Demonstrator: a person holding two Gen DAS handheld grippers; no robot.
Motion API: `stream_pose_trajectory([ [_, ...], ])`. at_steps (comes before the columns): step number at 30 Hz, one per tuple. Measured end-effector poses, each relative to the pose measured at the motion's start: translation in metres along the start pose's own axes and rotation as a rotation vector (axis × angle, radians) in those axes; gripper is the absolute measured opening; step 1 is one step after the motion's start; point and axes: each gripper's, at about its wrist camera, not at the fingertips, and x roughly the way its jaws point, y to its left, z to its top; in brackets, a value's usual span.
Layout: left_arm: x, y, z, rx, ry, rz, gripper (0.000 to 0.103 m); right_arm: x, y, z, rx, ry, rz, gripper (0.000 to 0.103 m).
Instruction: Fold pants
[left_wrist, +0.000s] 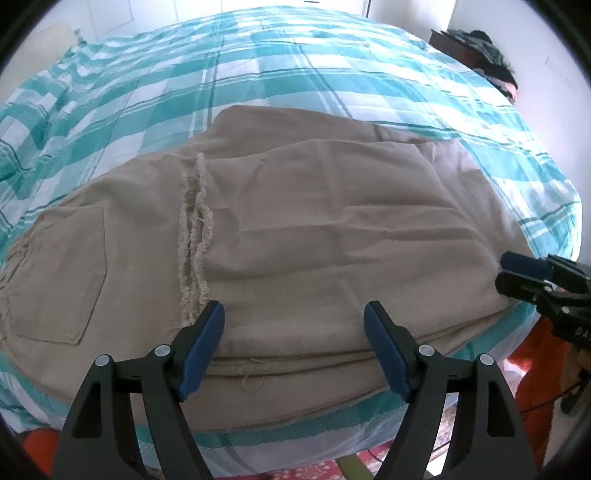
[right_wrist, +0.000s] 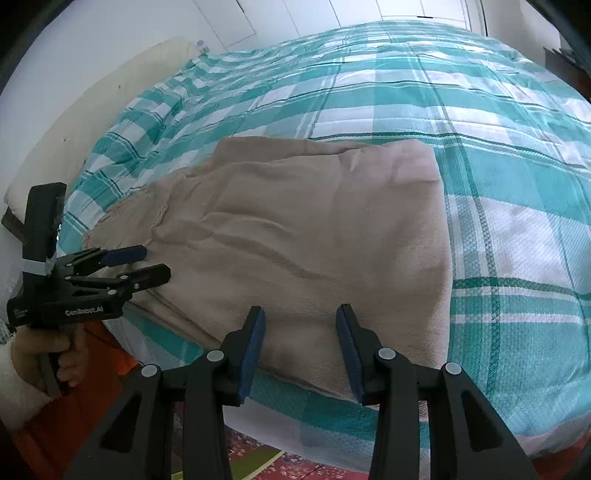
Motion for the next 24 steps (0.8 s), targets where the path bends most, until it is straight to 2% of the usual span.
stream_pose_trajectory([
  [10, -0.011, 0.009, -0.009, -0.015, -0.002, -0.039, 0.082, 0.003, 0.004, -0.002, -0.018, -0.026, -0.027, 0.041],
  [16, -0.026, 0.033, -0.021, -0.063, 0.002, -0.051, 0.082, 0.005, 0.008, -0.003, -0.032, -0.026, -0.050, 0.041],
  [18, -0.033, 0.044, -0.024, -0.083, -0.010, -0.034, 0.082, 0.005, 0.009, -0.002, -0.033, -0.025, -0.054, 0.041],
  [24, -0.052, 0.084, -0.028, -0.150, -0.053, 0.090, 0.082, 0.007, 0.010, -0.003, -0.039, -0.026, -0.065, 0.041],
])
